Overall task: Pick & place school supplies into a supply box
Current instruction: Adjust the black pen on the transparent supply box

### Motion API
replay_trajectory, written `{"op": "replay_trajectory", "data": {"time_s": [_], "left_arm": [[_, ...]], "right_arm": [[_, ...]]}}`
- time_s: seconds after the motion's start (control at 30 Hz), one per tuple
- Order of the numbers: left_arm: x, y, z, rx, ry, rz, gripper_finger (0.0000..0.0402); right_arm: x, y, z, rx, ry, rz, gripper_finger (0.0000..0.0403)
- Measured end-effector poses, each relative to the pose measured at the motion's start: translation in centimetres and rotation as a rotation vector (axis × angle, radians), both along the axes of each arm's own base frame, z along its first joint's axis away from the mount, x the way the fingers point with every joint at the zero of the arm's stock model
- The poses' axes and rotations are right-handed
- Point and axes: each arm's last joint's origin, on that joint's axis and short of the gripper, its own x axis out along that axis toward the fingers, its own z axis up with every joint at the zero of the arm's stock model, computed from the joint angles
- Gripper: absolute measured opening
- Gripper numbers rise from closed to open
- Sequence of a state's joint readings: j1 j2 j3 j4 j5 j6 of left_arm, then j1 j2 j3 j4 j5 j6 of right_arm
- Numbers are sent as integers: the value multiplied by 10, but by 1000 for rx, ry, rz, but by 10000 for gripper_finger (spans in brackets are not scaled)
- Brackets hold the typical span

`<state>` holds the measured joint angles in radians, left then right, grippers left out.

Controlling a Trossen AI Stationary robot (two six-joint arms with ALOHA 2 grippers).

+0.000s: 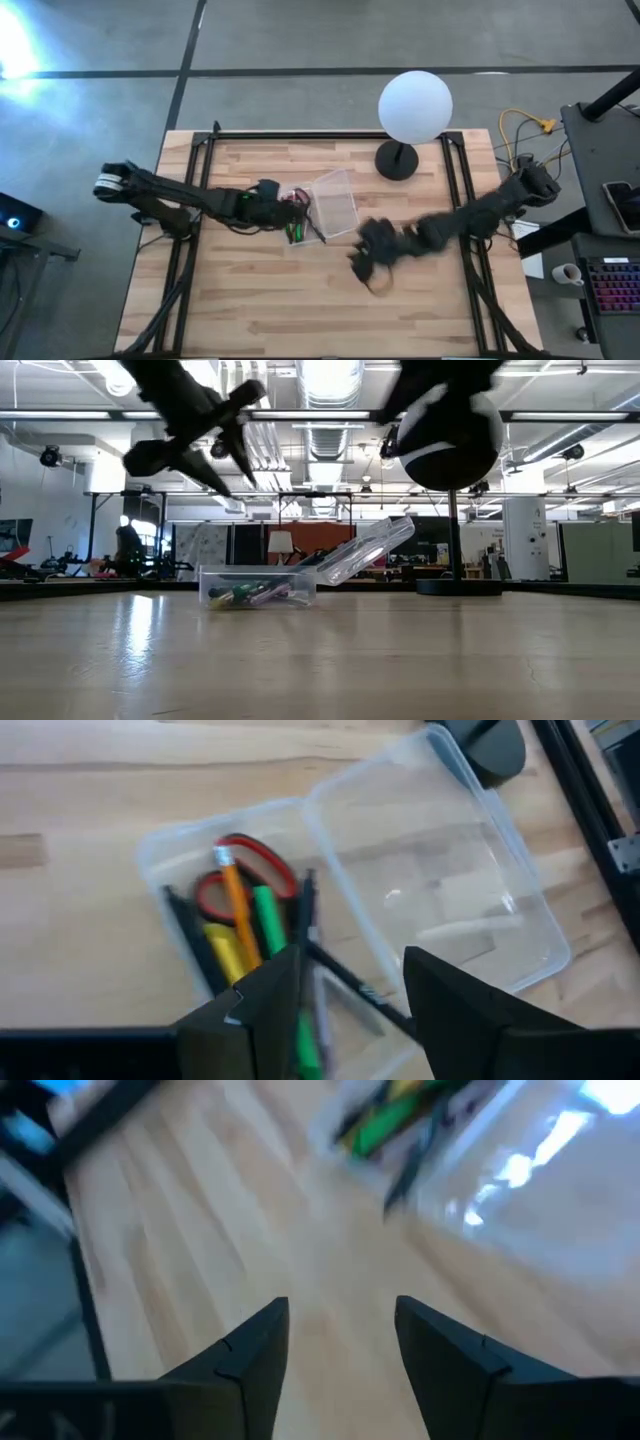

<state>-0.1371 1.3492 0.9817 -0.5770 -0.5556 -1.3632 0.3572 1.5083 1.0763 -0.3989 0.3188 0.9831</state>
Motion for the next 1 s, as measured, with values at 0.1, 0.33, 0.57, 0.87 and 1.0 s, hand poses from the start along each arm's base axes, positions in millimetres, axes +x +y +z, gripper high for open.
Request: {"op": "replay_trajectory", "data": {"time_s": [0.1,0.33,0.57,0.87,1.0], "left_arm": [[-25,3,-5,-5,-21,4,166],[-66,8,-25,-34,-234,-24,166],[-93,7,-63,-155,-220,-77,166],[-102,8,-77,-154,-188,-83,166],[-101,8,-78,-151,-178,-86,166]], "right_arm": [[24,-41,0,48,-55,-31,157],[76,-79,-3,62,9,-7,116],[116,-78,-27,-12,322,-33,80],[149,-74,-45,5,503,37,39],[164,-80,-50,27,502,85,34]]}}
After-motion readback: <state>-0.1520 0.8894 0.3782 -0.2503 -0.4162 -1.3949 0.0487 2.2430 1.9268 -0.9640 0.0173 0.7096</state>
